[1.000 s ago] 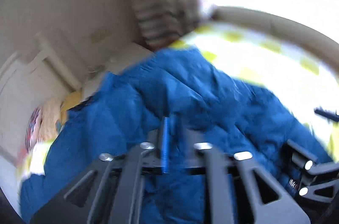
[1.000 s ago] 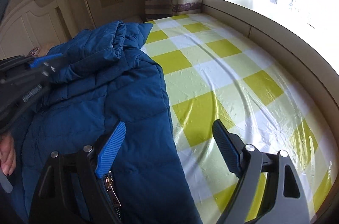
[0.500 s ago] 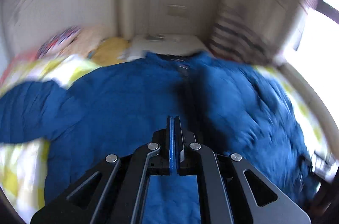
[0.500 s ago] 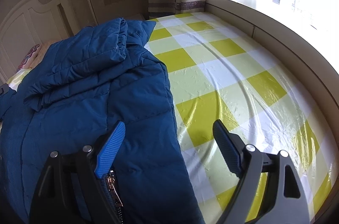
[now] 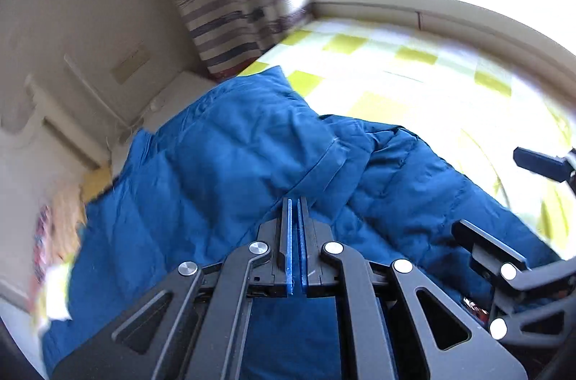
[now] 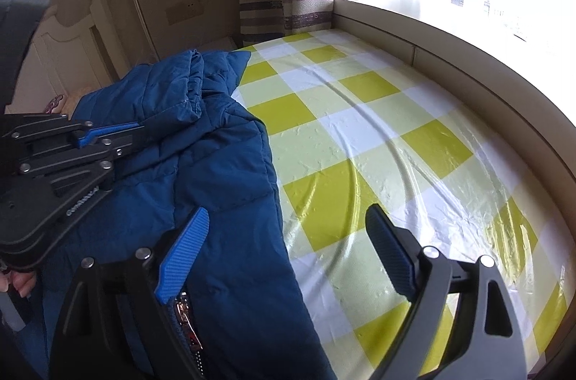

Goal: Fold large clothes

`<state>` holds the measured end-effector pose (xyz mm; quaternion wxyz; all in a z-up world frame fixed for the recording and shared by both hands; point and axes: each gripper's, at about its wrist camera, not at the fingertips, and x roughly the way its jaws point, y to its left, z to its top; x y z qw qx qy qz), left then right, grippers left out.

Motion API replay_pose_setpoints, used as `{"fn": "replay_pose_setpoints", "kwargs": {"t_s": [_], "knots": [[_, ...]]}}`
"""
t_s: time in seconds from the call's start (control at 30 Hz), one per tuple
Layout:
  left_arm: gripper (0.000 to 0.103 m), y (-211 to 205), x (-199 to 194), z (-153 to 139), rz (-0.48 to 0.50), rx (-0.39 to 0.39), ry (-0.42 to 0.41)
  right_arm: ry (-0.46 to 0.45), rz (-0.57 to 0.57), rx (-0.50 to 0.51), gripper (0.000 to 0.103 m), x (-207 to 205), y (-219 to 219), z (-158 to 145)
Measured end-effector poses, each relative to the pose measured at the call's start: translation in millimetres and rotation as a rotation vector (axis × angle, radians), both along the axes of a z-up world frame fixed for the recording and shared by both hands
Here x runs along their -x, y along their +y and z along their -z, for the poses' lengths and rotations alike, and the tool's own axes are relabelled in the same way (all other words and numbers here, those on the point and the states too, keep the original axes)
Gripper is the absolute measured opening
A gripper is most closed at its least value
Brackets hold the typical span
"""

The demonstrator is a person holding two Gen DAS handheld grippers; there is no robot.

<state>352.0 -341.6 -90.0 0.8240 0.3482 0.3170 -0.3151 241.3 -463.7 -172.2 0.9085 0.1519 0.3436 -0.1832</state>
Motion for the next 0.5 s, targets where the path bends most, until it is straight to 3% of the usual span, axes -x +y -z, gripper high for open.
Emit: {"fn": "replay_pose_setpoints", "kwargs": {"t_s": [0.1,0.23,0.33,0.43,0.5], "knots": [[0.007,-14.4,-3.0,2.6,-0.008,-0.030,-0.007,-0.003,-0.002,-0.013,0.088,0.3,-2.2,1.7],[0.008,-19.8,-24.5,15.1,-0.032,-0.036,0.103,-0.007,-0.005,-0.020,0.088,0.4,-2.8,2.1],[0.007,-3.7,-35.4,8.0,-0.030,0.104,0.189,-0.013,-0.008,-0.027,0.089,1.3,-3.0,2.0],[0.004,15.6,-26.9,7.2,-0.025,0.135,0.102,-0.018,-0.013,-0.040,0.090,2.0,-4.5,2.9],[0.004,35.2,-26.8,0.2,-0.053,0.197,0.090,-0.018,-0.015,-0.048,0.090,1.6,-5.8,3.6]]}}
